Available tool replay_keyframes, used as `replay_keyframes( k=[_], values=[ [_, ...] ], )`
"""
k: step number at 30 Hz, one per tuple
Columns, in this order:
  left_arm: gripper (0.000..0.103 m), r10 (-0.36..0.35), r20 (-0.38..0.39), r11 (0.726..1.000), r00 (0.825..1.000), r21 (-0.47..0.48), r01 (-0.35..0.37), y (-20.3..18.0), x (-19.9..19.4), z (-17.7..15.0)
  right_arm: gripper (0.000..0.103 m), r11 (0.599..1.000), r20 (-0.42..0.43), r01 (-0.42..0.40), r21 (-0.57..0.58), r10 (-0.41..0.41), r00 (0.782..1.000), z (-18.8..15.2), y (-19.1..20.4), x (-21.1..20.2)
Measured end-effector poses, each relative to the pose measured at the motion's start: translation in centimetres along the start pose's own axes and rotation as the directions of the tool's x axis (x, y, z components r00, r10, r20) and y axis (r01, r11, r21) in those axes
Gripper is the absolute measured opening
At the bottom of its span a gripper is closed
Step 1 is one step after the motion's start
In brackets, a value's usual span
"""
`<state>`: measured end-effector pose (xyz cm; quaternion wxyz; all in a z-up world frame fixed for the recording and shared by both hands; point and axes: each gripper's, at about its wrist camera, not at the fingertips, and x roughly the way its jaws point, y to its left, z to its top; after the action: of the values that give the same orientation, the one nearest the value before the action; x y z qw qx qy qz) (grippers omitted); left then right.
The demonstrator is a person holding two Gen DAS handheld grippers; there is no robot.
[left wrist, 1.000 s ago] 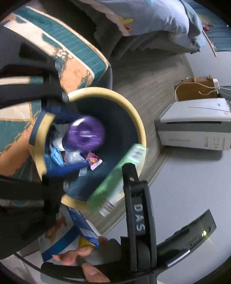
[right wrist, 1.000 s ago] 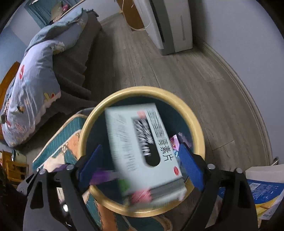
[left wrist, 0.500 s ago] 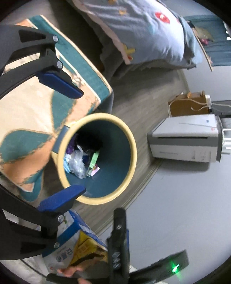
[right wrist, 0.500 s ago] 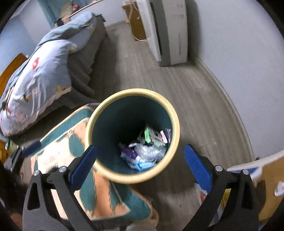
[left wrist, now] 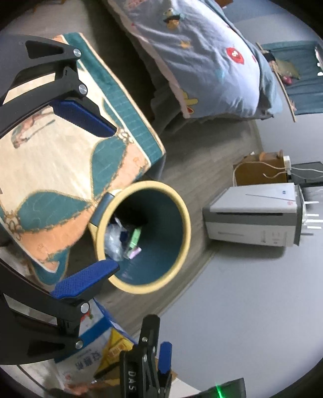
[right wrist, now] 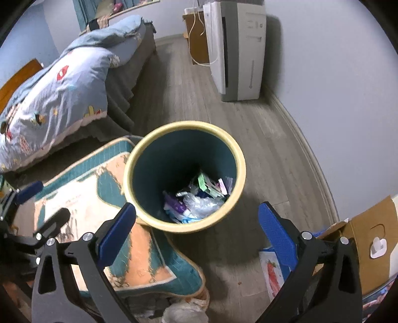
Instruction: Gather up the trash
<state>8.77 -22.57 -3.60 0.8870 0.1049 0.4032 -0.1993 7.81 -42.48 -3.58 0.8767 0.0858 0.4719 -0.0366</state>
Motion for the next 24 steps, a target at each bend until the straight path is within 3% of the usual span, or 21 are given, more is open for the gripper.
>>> replay_keyframes(
  k=[24],
  values=[
    [0.098,-0.022,0.007,1.000,1.000,0.003,0.022,0.18,-0.29,0.29,0.097,1.000,0.008,0.019,-0.010,-0.019,1.000,0.34,0.19,0.13]
  ],
)
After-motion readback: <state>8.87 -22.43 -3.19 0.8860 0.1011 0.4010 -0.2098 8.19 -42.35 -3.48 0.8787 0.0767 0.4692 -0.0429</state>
